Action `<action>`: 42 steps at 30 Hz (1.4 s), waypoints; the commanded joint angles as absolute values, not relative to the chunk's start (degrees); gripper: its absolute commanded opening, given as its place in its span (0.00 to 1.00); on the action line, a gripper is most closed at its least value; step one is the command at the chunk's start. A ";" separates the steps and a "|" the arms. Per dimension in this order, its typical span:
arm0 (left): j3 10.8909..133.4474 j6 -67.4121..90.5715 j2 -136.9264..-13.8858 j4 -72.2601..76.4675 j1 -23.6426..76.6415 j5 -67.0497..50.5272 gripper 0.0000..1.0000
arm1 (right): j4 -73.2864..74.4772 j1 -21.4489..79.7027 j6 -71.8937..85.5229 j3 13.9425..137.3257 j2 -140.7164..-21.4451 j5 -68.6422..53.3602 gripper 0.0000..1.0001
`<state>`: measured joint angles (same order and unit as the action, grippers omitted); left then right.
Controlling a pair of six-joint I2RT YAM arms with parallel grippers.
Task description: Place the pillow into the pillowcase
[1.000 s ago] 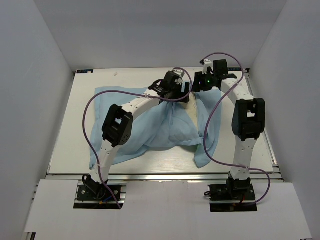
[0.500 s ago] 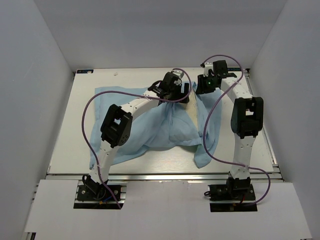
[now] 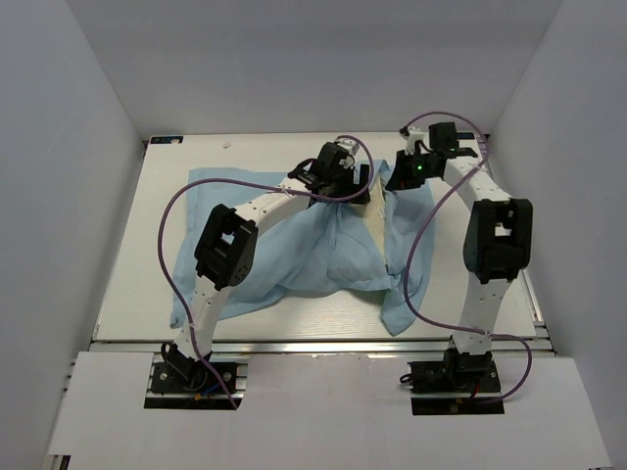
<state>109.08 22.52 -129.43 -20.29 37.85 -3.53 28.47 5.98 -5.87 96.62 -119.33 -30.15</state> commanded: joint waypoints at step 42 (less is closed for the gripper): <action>87.89 30.40 -117.87 -8.97 44.48 -16.44 0.98 | 21.79 8.88 4.14 85.62 -100.38 -45.53 0.00</action>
<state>87.42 26.30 -120.33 -2.24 45.32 -12.05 23.18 8.32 7.64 89.03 -106.67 -42.94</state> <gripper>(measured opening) 0.982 0.012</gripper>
